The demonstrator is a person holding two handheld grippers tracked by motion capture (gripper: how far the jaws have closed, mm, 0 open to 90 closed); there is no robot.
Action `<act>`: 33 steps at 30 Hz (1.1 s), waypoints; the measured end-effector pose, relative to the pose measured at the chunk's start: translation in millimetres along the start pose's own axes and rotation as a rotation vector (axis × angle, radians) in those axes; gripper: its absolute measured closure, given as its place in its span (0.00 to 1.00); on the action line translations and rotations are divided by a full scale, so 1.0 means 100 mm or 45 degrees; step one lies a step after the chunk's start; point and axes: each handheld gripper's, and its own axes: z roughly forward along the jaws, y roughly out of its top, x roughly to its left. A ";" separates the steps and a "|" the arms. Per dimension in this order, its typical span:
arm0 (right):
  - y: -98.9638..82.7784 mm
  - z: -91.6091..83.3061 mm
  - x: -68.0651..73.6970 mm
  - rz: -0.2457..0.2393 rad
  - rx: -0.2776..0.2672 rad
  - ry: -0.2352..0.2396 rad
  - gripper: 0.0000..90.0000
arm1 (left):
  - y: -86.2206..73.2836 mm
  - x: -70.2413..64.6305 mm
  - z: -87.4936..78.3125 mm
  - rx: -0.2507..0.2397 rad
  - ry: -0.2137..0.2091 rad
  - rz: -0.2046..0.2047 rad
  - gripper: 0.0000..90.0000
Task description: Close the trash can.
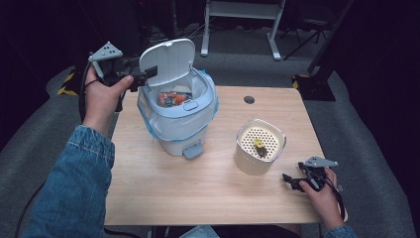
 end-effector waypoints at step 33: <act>0.00 0.00 0.00 -0.001 0.000 0.000 0.14 | -0.21 -0.54 0.39 0.336 -0.134 0.042 0.48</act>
